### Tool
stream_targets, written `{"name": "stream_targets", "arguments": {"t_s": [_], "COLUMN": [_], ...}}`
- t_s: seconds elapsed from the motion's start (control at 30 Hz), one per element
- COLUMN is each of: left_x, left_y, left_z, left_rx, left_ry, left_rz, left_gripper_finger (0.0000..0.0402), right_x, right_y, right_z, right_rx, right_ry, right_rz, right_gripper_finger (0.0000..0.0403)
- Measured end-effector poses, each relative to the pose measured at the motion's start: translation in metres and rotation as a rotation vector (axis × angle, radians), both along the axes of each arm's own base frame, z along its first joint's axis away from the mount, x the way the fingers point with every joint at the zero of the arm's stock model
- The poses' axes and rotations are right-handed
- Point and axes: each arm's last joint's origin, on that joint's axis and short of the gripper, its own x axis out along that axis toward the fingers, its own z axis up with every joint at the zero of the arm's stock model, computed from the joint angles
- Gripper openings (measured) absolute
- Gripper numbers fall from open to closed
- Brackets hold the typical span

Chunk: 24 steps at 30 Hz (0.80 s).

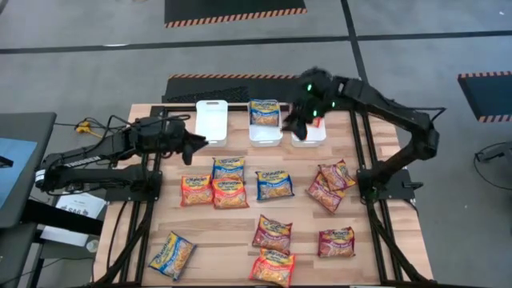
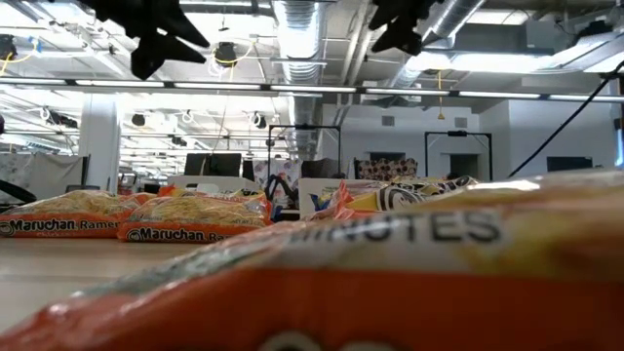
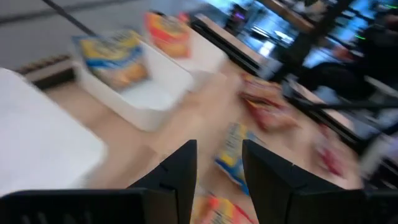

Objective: Sort Maruchan noodles
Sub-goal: Put the bottom red noodle pack into the top left white bin

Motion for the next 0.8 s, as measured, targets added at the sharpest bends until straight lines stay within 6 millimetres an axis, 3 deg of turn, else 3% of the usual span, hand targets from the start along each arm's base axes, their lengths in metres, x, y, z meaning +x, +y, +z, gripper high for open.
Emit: {"name": "stream_targets", "arguments": {"t_s": [0.23,0.4,0.6,0.8], "left_x": [0.003,0.004,0.006,0.007], "left_y": [-0.013,-0.028,-0.047,-0.06], "left_z": [-0.001,-0.012,-0.033,-0.042], "left_rx": [-0.12,-0.185,-0.254,-0.3], "left_ry": [-0.018,0.066,0.135,0.151], "left_rz": [-0.245,-0.346,-0.433,-0.478], "left_gripper_finger": [0.0114,0.0114,0.0114,0.0114], "right_x": [0.028,0.047,0.054,0.052], "right_y": [0.068,0.123,0.18,0.22], "right_z": [-0.027,-0.055,-0.096,-0.127], "right_rx": [0.203,0.196,0.156,0.118], "right_ry": [0.218,0.391,0.647,0.831], "right_rz": [0.034,0.072,0.068,0.046], "right_gripper_finger": [0.0228,0.0228,0.0228,0.0228]}}
